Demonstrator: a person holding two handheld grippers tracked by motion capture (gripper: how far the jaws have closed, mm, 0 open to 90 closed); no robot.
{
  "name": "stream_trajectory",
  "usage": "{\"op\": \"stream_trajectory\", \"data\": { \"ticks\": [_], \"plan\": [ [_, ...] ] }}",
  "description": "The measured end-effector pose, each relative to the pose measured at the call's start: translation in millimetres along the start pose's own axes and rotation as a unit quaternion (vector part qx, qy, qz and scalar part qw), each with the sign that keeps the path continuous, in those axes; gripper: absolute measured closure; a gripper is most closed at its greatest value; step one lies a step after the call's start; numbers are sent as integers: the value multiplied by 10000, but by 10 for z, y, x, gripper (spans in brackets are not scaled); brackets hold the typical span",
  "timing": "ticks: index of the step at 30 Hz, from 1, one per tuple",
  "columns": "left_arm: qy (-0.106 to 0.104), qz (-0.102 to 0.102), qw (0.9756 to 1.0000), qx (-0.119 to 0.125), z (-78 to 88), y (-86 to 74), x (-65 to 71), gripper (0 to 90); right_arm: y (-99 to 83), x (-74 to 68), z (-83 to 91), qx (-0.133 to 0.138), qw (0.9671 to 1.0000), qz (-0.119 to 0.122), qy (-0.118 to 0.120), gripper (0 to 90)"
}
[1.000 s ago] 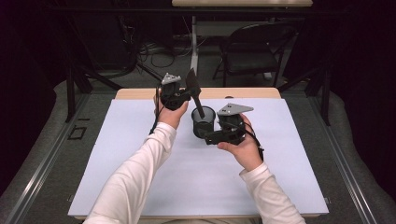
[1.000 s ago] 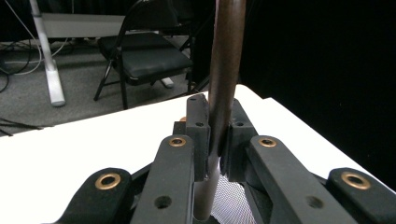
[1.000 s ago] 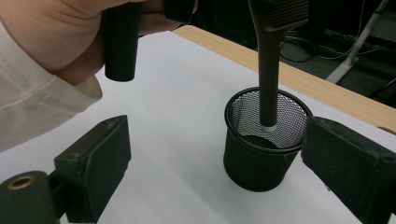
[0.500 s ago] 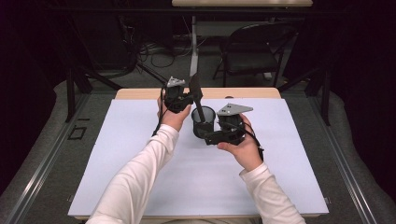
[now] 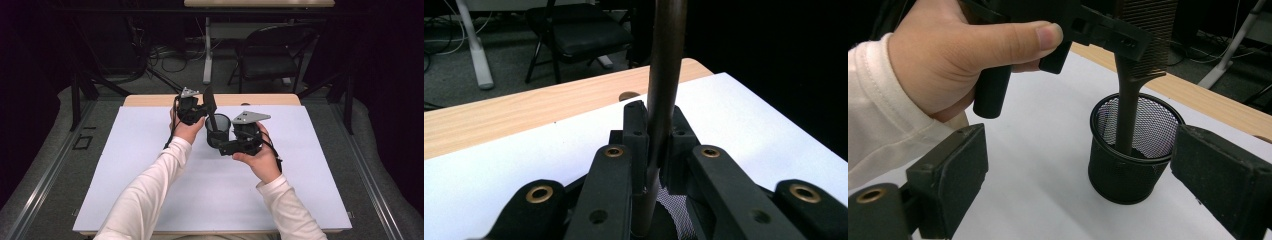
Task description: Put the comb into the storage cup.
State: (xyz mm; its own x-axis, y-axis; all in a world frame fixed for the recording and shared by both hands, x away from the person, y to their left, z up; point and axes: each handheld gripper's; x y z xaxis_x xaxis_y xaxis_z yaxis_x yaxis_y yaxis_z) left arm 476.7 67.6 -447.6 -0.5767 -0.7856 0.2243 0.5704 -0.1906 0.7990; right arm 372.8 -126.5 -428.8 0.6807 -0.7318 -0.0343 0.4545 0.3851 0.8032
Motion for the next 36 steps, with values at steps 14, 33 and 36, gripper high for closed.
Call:
{"op": "stream_trajectory", "data": {
  "ticks": [14, 33, 36],
  "plan": [
    [-5, 28, 10000, -53, -68, -53, -17, 839, -4, 0, -9, -15, 10000, 17, -4, 82],
    [-18, 323, 9995, -23, -66, -54, -85, 838, -3, 3, -6, 5, 10000, 3, -7, 85],
    [-33, 422, 9991, -36, -59, -55, -112, 838, -4, 3, -6, 1, 10000, -1, -8, 85]
  ]
}}
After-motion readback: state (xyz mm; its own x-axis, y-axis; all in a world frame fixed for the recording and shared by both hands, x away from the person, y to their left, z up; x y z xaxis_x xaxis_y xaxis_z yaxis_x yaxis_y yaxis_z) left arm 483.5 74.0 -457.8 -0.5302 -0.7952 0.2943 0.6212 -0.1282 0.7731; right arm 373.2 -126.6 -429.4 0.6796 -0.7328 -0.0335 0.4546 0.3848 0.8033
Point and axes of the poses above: each handheld gripper's, and its own axes: z roughly backward along the jaws, y roughly out of its top, x roughly to its right, and after that the axes turned 8 degrees about -x, right-handed
